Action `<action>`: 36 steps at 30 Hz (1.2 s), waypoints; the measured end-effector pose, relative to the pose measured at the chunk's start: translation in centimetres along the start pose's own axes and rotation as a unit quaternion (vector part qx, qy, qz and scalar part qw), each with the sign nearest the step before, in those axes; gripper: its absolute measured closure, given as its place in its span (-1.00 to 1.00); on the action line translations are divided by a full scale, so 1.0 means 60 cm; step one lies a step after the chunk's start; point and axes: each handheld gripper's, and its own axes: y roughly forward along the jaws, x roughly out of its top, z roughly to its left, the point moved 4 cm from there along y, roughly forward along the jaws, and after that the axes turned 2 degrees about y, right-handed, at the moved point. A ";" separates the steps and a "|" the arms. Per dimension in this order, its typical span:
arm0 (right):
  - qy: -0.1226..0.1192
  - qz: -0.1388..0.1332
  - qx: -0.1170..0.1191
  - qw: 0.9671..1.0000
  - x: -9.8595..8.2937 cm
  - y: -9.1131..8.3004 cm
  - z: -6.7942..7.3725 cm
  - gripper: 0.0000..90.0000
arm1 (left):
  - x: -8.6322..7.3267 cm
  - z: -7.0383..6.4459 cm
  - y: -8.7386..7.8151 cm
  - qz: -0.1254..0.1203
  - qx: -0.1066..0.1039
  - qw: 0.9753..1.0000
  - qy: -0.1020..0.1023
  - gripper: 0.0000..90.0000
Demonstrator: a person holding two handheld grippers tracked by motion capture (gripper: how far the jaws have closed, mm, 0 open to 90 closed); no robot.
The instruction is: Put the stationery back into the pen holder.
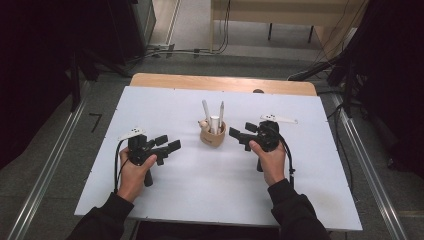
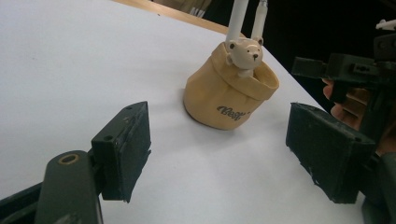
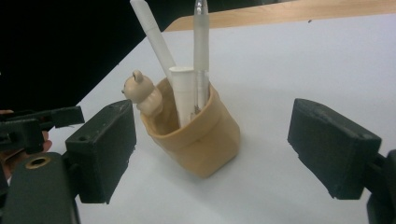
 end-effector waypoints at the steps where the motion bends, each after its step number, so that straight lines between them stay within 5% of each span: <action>1: -0.001 0.001 0.000 1.000 -0.001 -0.002 -0.001 -0.69 | 0.001 0.002 -0.001 0.000 0.002 1.000 0.001 -0.49; 36: 0.015 -0.019 -0.030 0.999 -0.031 -0.083 -0.043 -0.69 | 0.001 0.023 -0.024 -0.010 0.024 1.000 -0.010 -0.52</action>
